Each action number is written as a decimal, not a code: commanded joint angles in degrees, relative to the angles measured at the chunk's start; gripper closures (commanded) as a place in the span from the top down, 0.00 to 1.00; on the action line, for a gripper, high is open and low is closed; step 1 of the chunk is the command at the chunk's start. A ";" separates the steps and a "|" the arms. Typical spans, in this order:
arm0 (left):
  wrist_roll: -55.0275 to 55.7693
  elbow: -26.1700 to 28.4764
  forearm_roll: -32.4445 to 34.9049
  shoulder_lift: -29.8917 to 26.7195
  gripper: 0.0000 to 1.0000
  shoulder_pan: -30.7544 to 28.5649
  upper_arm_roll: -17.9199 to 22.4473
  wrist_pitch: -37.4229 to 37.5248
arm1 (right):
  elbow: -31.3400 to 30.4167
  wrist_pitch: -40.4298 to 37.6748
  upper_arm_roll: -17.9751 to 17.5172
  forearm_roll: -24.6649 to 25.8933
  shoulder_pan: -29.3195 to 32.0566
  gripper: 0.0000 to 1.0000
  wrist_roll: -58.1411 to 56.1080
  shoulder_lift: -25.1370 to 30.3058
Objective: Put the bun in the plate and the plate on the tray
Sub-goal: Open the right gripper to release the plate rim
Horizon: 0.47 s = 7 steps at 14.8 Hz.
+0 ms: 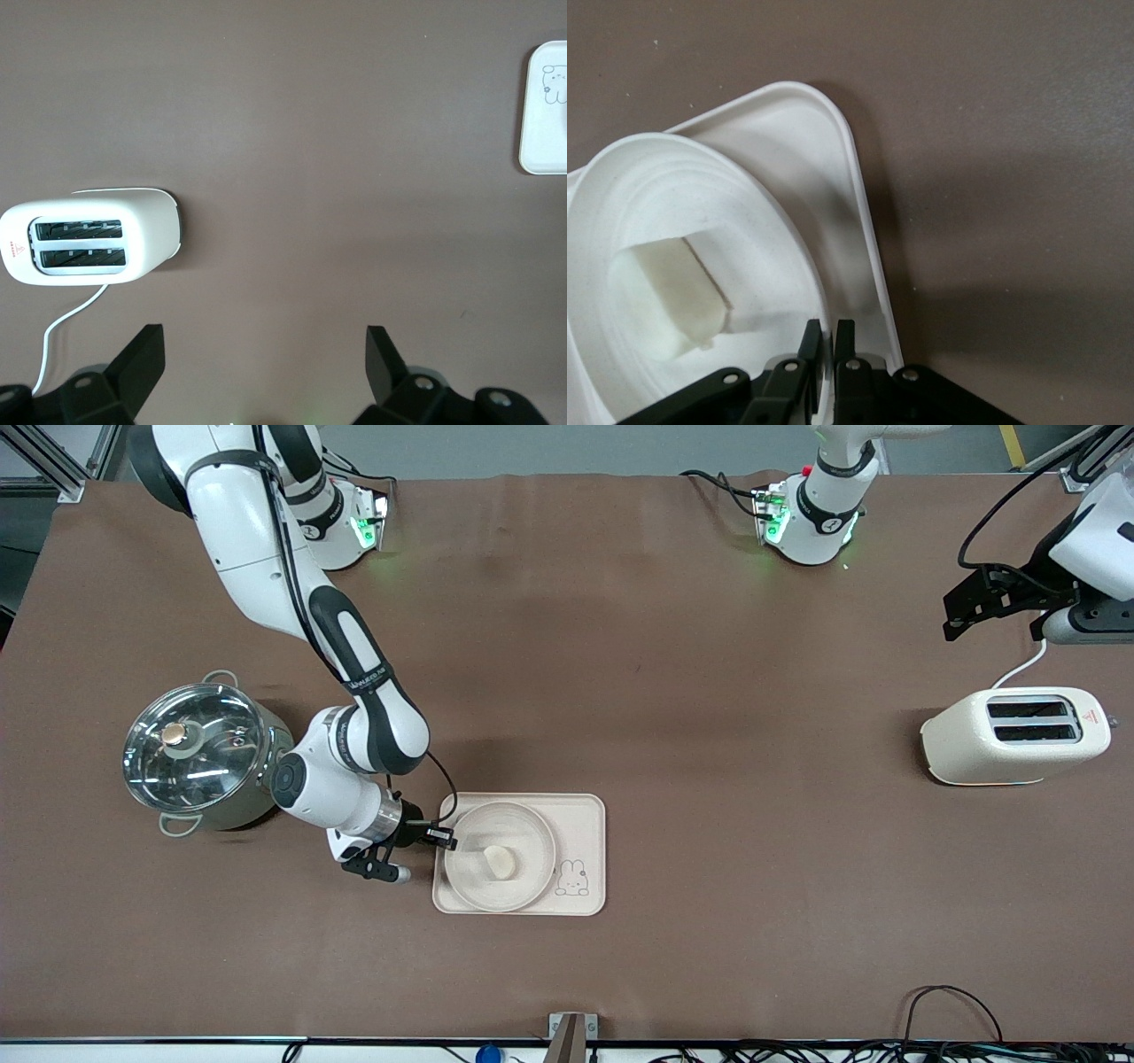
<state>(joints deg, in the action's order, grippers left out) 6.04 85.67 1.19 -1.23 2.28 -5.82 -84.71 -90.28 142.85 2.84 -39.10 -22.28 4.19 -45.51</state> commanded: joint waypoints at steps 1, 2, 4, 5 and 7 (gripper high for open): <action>-0.59 0.20 -1.19 -0.96 1.00 0.00 0.02 0.51 | 1.07 -0.29 -0.73 0.60 -0.04 1.00 0.55 -0.36; -0.68 0.12 -1.02 -0.96 1.00 0.00 0.02 0.51 | 1.07 -0.55 -0.73 0.60 -0.13 1.00 0.55 -0.19; -0.68 0.12 -1.11 -1.05 1.00 -0.08 0.02 0.51 | 0.89 -0.73 -0.73 0.51 -0.57 1.00 0.64 0.42; -0.59 0.12 -1.11 -1.05 1.00 -0.08 0.02 0.60 | 0.80 -0.82 -0.73 0.51 -0.57 1.00 1.34 1.04; -0.24 0.03 -1.02 -1.05 1.00 0.00 -0.07 0.77 | 0.28 -1.25 -0.82 0.60 -1.27 1.00 3.53 3.05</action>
<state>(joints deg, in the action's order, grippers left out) 6.04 85.64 1.19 -1.35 2.29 -5.87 -84.62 -89.19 142.67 2.25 -39.11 -23.07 5.11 -45.20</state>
